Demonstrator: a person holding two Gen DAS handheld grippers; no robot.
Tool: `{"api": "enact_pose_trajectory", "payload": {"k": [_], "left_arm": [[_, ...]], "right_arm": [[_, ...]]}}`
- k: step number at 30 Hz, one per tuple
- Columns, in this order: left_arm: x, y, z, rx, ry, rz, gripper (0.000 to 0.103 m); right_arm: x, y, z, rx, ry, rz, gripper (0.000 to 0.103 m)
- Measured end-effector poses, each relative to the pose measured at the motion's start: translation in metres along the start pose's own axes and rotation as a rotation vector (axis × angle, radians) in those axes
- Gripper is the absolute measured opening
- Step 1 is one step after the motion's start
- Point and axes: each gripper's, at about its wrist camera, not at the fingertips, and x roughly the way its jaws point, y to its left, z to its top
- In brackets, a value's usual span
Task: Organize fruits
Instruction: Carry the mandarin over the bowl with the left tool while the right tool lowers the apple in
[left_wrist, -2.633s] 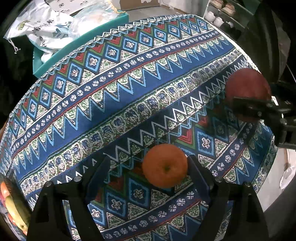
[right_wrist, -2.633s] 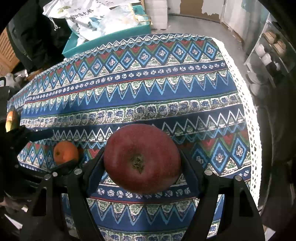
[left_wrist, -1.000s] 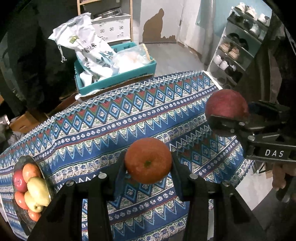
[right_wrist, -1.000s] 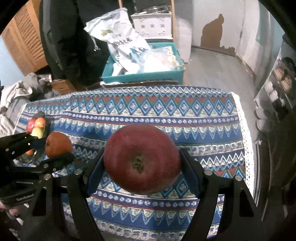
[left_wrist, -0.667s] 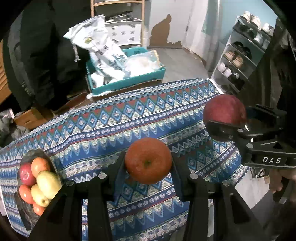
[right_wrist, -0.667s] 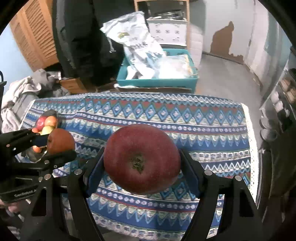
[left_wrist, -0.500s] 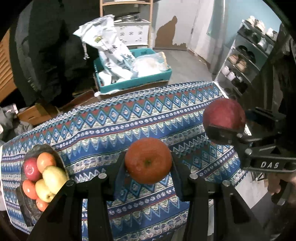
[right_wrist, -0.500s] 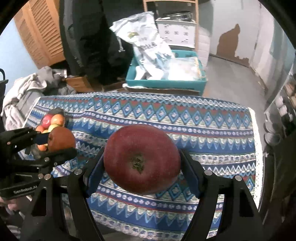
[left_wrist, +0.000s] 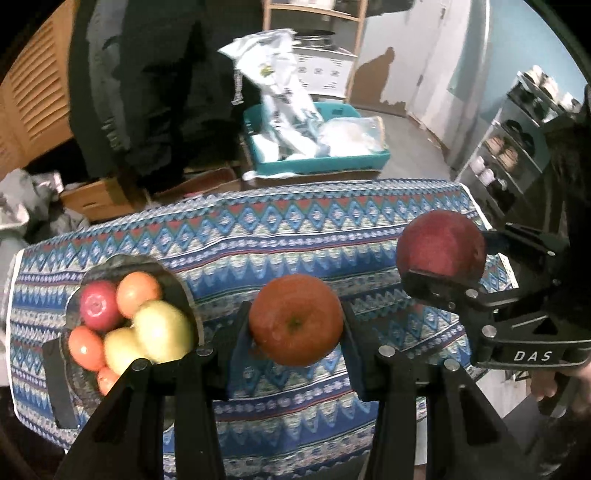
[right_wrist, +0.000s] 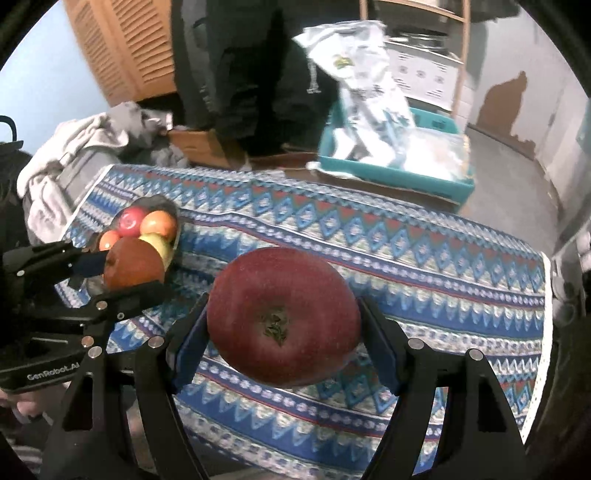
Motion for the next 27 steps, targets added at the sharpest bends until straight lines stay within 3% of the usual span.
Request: {"api": "enact_pose_trajectory", "payload": {"k": [27], "left_arm": [[-0.032, 0.158, -0.055, -0.262, 0.0, 0.108, 0.046]], "right_arm": [[0.066, 0.153, 0.042, -0.173, 0.085, 0.16, 0.076]]}}
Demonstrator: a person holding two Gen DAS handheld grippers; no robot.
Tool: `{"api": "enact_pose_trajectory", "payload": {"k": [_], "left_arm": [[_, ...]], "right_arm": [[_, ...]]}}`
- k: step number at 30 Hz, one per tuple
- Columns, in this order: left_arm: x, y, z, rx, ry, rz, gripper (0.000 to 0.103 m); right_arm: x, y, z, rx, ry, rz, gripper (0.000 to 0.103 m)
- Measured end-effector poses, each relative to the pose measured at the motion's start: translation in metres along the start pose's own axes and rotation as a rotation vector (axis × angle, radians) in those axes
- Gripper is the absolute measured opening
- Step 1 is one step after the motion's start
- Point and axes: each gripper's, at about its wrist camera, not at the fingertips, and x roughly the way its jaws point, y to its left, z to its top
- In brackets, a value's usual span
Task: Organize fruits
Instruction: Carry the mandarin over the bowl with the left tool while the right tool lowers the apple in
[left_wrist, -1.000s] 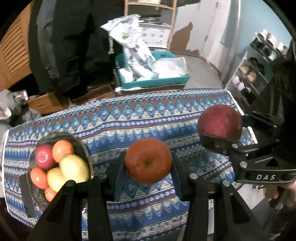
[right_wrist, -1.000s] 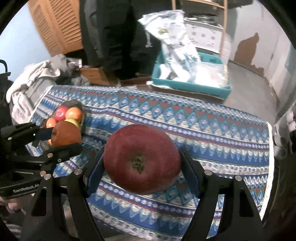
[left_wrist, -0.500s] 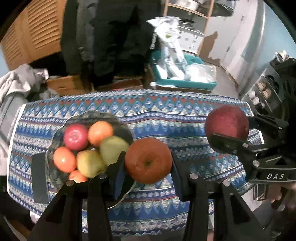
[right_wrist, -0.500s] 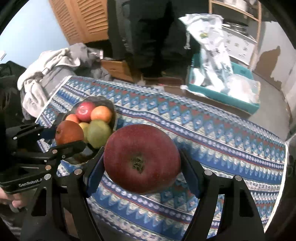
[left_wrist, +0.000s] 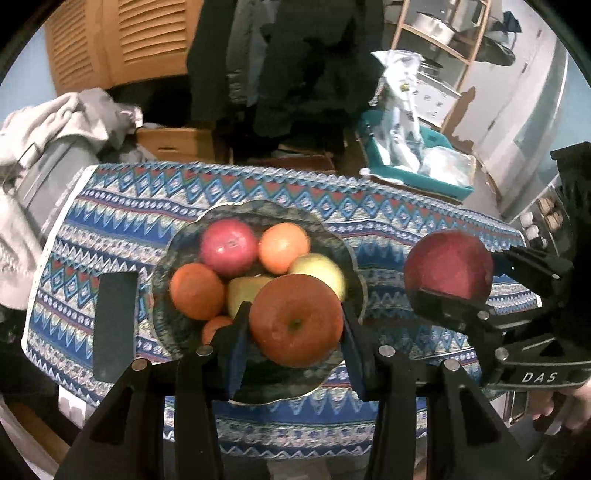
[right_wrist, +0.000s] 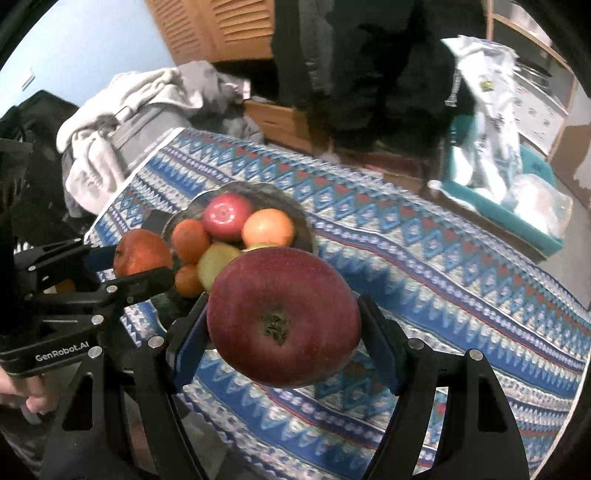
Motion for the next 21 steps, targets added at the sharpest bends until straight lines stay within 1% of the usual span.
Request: {"api": "enact_pose_trajectory", "payload": {"k": [7, 11, 15, 18, 21], "left_arm": [[0.006, 0.03, -0.012, -0.05, 0.019, 0.024, 0.046], [0.015, 0.042, -0.017, -0.054, 0.036, 0.068, 0.046], [0.022, 0.056, -0.022, -0.081, 0.061, 0.068, 0.046], [0.025, 0.064, -0.026, -0.088, 0.067, 0.082, 0.046], [0.029, 0.071, -0.029, -0.103, 0.084, 0.077, 0.046]], "right_arm": [[0.035, 0.027, 0.002, -0.041, 0.062, 0.036, 0.076], [0.054, 0.04, 0.001, -0.061, 0.094, 0.05, 0.076], [0.072, 0.047, -0.001, -0.067, 0.133, 0.062, 0.076], [0.083, 0.05, -0.001, -0.064, 0.151, 0.066, 0.076], [0.091, 0.053, -0.001, -0.064, 0.165, 0.07, 0.076]]}}
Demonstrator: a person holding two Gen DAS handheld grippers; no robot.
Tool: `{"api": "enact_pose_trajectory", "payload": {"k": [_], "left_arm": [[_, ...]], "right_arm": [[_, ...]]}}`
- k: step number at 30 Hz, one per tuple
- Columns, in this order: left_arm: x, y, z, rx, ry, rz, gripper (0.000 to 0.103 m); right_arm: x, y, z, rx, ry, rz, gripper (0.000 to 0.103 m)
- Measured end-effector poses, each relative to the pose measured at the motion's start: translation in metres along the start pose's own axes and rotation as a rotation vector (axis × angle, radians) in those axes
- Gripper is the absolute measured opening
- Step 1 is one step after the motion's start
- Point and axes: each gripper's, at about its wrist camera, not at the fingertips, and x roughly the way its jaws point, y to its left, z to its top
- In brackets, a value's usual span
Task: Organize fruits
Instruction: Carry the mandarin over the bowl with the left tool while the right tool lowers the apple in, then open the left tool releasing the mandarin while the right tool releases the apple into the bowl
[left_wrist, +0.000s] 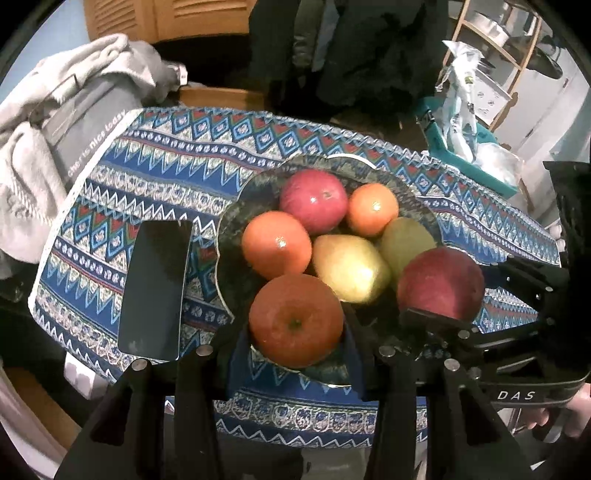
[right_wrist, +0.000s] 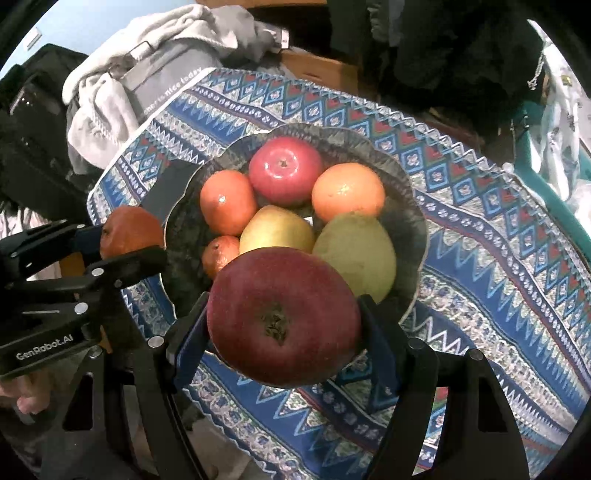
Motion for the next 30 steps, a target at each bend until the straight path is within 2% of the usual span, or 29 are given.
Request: {"api": "enact_pose_trajectory", "payload": {"k": [11, 13, 24, 30], "left_arm": [[0.015, 0.005, -0.001, -0.012, 0.044, 0.013, 0.046], [0.015, 0.005, -0.001, -0.012, 0.046, 0.014, 0.046], [0.016, -0.005, 0.009, -0.017, 0.033, -0.008, 0.046], [0.024, -0.013, 0.016, -0.018, 0.028, -0.016, 0.046]], "right_arm": [[0.026, 0.008, -0.003, -0.005, 0.063, 0.011, 0.077], [0.024, 0.008, -0.003, 0.006, 0.052, 0.038, 0.076], [-0.007, -0.006, 0.0, 0.055, -0.018, 0.034, 0.077], [-0.023, -0.016, 0.003, 0.074, -0.069, 0.0, 0.08]]}}
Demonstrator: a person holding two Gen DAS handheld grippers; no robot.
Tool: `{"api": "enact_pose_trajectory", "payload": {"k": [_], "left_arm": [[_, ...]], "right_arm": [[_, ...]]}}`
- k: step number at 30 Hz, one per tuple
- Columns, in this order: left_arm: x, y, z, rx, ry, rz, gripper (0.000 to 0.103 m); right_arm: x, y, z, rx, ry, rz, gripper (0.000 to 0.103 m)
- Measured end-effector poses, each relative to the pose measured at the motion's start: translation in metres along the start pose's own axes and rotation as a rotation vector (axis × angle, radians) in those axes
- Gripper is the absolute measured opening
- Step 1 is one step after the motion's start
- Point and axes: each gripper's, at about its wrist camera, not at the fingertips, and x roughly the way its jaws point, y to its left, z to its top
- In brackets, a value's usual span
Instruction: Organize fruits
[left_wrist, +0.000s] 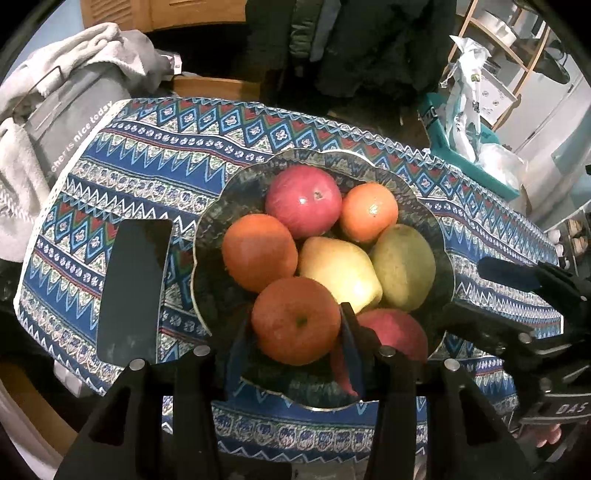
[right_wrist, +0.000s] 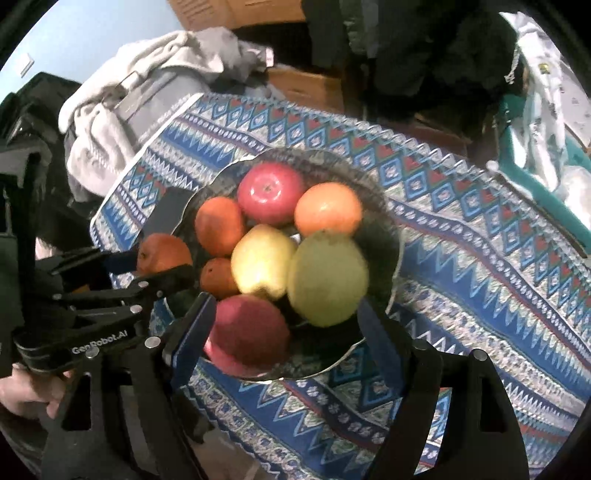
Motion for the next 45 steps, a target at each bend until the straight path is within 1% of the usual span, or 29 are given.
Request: {"api": "enact_pose_trajectory", "payload": {"k": [4, 5, 10, 13, 17, 22, 24, 26, 32, 35, 39, 40, 41, 42, 45], "left_arm": [[0.001, -0.005, 0.004, 0.008, -0.023, -0.004, 0.046], [0.001, -0.006, 0.005, 0.01, -0.025, -0.002, 0.049], [0.006, -0.009, 0.007, 0.014, -0.005, 0.007, 0.05], [0.003, -0.01, 0.006, 0.015, -0.006, 0.013, 0.057], [-0.007, -0.016, 0.007, 0.029, -0.025, 0.024, 0.064], [-0.026, -0.023, 0.008, 0.04, -0.051, 0.035, 0.07], [-0.035, -0.024, 0.009, 0.035, -0.064, 0.027, 0.071], [-0.044, -0.027, 0.01, 0.037, -0.079, 0.022, 0.076], [-0.075, -0.038, 0.013, 0.056, -0.133, 0.039, 0.077], [-0.095, -0.043, 0.015, 0.061, -0.173, 0.025, 0.081], [-0.122, -0.055, 0.015, 0.085, -0.225, 0.003, 0.083], [-0.128, -0.058, 0.015, 0.093, -0.239, 0.002, 0.087], [-0.133, -0.061, 0.015, 0.101, -0.254, 0.002, 0.088], [-0.141, -0.066, 0.015, 0.114, -0.278, 0.003, 0.088], [-0.153, -0.074, 0.013, 0.142, -0.306, -0.001, 0.088]], "right_arm": [[-0.003, -0.01, 0.001, 0.023, -0.005, 0.009, 0.08], [-0.004, -0.012, 0.001, 0.027, -0.005, 0.01, 0.08], [-0.006, -0.019, -0.001, 0.038, -0.01, 0.013, 0.08], [-0.011, -0.022, 0.0, 0.044, -0.022, 0.007, 0.08], [-0.022, -0.025, 0.001, 0.042, -0.047, -0.025, 0.08], [-0.046, -0.026, 0.004, 0.034, -0.103, -0.066, 0.081], [-0.058, -0.026, 0.006, 0.029, -0.131, -0.096, 0.085], [-0.071, -0.027, 0.007, 0.026, -0.161, -0.118, 0.086], [-0.103, -0.031, 0.009, 0.031, -0.227, -0.142, 0.086], [-0.117, -0.028, 0.008, 0.023, -0.252, -0.156, 0.086], [-0.139, -0.023, 0.005, 0.008, -0.294, -0.179, 0.087], [-0.144, -0.022, 0.004, 0.003, -0.304, -0.182, 0.087], [-0.149, -0.021, 0.002, -0.001, -0.314, -0.184, 0.087], [-0.155, -0.02, 0.0, -0.006, -0.326, -0.188, 0.087], [-0.17, -0.018, -0.007, -0.011, -0.356, -0.199, 0.087]]}}
